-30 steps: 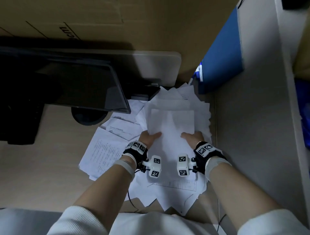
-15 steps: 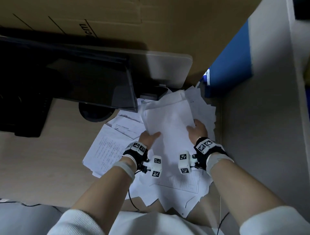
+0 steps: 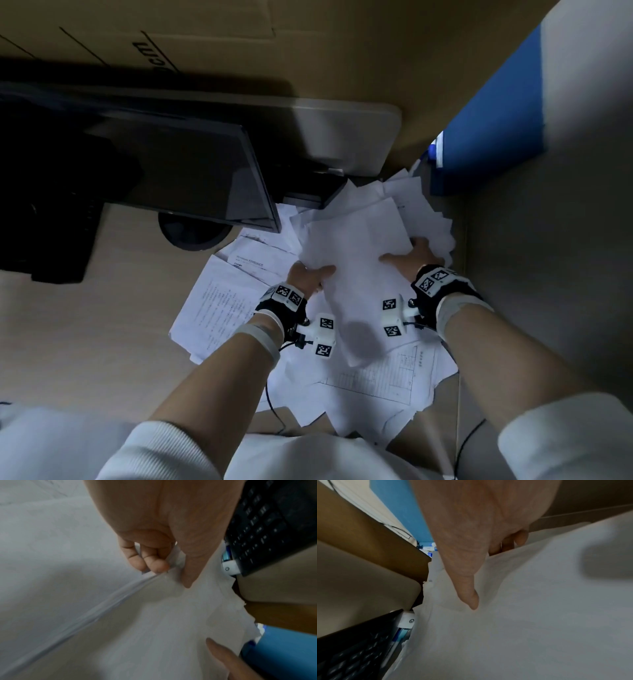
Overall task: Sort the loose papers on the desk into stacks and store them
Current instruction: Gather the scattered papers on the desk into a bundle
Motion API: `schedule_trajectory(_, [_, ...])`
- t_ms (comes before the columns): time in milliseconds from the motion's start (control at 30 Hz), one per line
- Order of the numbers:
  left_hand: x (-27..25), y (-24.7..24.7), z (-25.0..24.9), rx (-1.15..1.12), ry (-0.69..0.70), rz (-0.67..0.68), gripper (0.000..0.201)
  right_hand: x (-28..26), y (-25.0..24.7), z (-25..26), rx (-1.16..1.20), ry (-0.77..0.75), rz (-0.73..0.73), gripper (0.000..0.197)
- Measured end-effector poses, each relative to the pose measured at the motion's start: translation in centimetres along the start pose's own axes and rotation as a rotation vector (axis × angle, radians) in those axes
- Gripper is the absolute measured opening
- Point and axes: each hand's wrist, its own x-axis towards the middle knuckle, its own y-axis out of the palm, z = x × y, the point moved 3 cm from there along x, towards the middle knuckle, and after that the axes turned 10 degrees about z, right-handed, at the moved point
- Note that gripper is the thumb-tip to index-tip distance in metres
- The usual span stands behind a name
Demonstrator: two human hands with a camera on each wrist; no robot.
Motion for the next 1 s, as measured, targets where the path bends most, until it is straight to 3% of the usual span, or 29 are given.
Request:
schedule_trajectory(133, [-1.2,0.1,0.1,0.016,0.129,-0.022,0.030,-0.9,1.5,-1.2,-0.029,-0.046,0.081,0.098])
schedule_trajectory(267, [-3.0,-1.4,0.8,0.092,0.131,-0.085,0.060,-3.6,3.2,-2.8,0.192,-0.128,0.143,0.053])
schedule_trajectory(367, [-4.6,-2.3,1.7,0.073,0.120,-0.063,0.056,-5.4,4.6,-3.4,0.287,-0.206,0.148,0.050])
schedule_trajectory(467, [-6.2,-3.0,3.3,0.009,0.045,-0.034,0.079,-7.2,6.8,-3.6,0.286,-0.209,0.204,0.048])
schedule_trajectory(533, [-7.0,-3.9,4.2,0.015,0.059,-0.024,0.073,-8.1,8.7,-3.5,0.254,-0.205,0.249,0.062])
schedule_trajectory(600, [-7.6,-5.6,5.2,0.048,0.038,-0.050,0.064,-8.5,10.6,-3.5,0.221,-0.188,0.256,0.096])
schedule_trajectory(633, [-7.9,-6.7,5.9,0.057,0.006,-0.066,0.067,-8.3,11.7,-3.5,0.207,-0.183,0.261,0.103])
schedule_trajectory(733, [-8.0,-10.4,8.1,0.062,-0.066,-0.092,0.076,-9.6,14.4,-2.3,0.176,-0.185,0.292,0.088])
schedule_trajectory(833, [-8.2,-13.0,9.6,0.067,-0.089,-0.067,0.093,-9.7,17.3,-0.9,0.140,-0.238,0.331,0.097])
schedule_trajectory(900, [-8.6,-13.8,9.9,0.102,-0.103,-0.054,0.080,-10.4,18.8,-0.3,0.131,-0.248,0.334,0.094])
schedule_trajectory(1000, [-8.7,-13.8,9.9,0.137,-0.117,-0.021,0.058,-11.7,19.0,-1.1,0.207,-0.188,0.220,0.064])
